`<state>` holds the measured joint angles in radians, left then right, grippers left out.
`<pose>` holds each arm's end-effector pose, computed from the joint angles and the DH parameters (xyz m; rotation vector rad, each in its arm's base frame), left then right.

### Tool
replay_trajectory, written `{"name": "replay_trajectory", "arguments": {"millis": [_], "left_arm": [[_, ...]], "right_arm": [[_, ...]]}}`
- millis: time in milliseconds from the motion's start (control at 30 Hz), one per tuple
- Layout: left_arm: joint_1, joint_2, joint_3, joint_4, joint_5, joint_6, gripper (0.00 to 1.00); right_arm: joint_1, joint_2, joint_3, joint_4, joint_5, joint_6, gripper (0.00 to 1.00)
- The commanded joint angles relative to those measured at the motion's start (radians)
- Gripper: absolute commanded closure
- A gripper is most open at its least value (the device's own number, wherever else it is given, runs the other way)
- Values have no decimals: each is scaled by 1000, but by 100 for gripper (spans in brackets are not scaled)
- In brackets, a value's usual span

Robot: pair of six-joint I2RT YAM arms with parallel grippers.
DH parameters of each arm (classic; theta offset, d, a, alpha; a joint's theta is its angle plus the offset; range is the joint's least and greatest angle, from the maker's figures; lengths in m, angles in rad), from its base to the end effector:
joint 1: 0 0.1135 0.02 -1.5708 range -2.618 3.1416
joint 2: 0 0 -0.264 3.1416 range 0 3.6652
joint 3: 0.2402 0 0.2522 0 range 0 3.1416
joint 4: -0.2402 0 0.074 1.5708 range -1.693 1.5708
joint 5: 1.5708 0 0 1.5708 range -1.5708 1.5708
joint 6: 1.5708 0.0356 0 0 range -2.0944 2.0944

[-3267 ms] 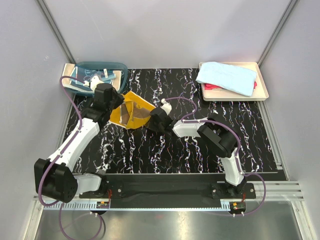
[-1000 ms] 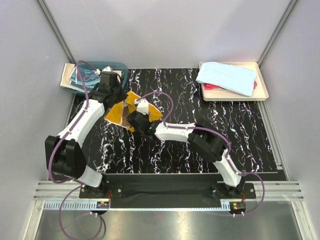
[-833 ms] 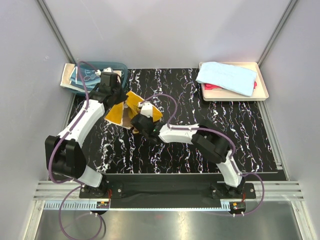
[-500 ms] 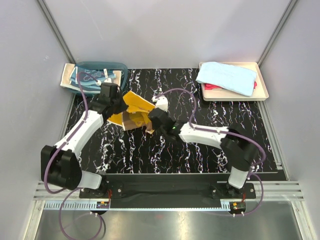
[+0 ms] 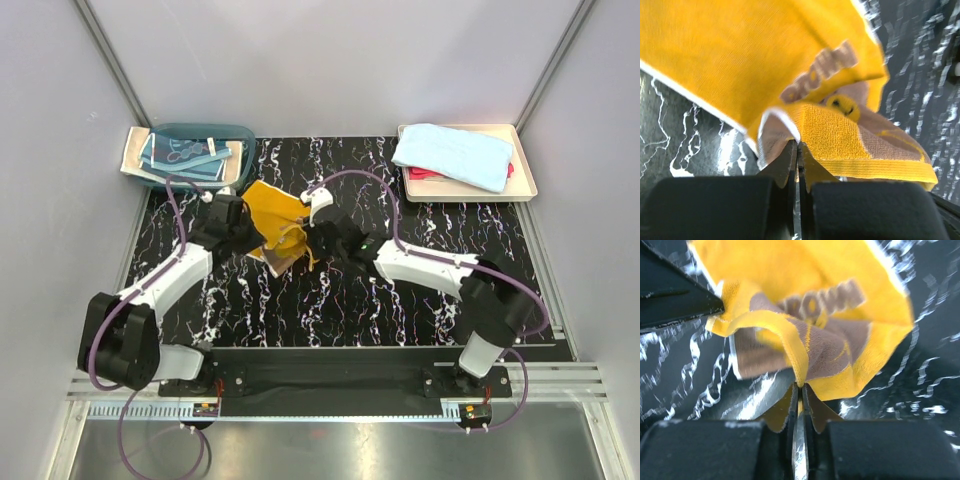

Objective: Fold and stack the towels
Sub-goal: Flatten out the crumpled towel

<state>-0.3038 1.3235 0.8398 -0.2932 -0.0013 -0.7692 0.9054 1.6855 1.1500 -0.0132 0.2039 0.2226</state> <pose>0.2656 -0.0832 0.2318 -0.5562 2.3440 -0.5148 0.2430 0.2979 0.2456 -0.6000 2.0548 0.4558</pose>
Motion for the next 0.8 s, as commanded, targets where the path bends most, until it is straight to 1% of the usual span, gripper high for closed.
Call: {"name": "replay_trajectory", "arguments": {"millis": [0, 67, 100, 200, 233, 267, 400, 433, 500, 533, 600, 767], "left_arm": [[-1, 13, -68, 101, 17, -39, 100], [-1, 2, -105, 126, 4, -59, 100], [-1, -12, -137, 135, 3, -64, 100], [-1, -26, -180, 170, 4, -73, 100], [-3, -33, -209, 187, 4, -73, 100], [-3, -35, -221, 193, 4, -73, 100], [-3, -40, -254, 212, 4, -64, 100], [-3, -43, -257, 216, 4, -61, 100], [-3, -49, -263, 215, 4, -61, 100], [-1, -52, -268, 216, 4, -59, 100], [-3, -60, -272, 220, 4, -59, 100], [-1, -61, -272, 216, 6, -58, 100]], "right_arm": [[-5, 57, -9, -2, -92, -22, 85], [-5, 71, -24, -8, -80, -9, 85], [-7, 68, -32, -7, -75, -6, 84], [-3, 45, -75, -8, -60, 30, 71], [-5, 33, -91, -14, -61, 55, 64], [-5, 26, -102, -14, -63, 67, 62], [0, -10, -183, 2, -69, 150, 60], [6, -18, -202, 62, -77, 179, 60], [16, -33, -229, 88, -86, 201, 57], [42, -35, -248, 108, -80, 211, 56], [64, -23, -246, 111, -19, 216, 53], [79, 28, -219, 113, 35, 247, 54]]}}
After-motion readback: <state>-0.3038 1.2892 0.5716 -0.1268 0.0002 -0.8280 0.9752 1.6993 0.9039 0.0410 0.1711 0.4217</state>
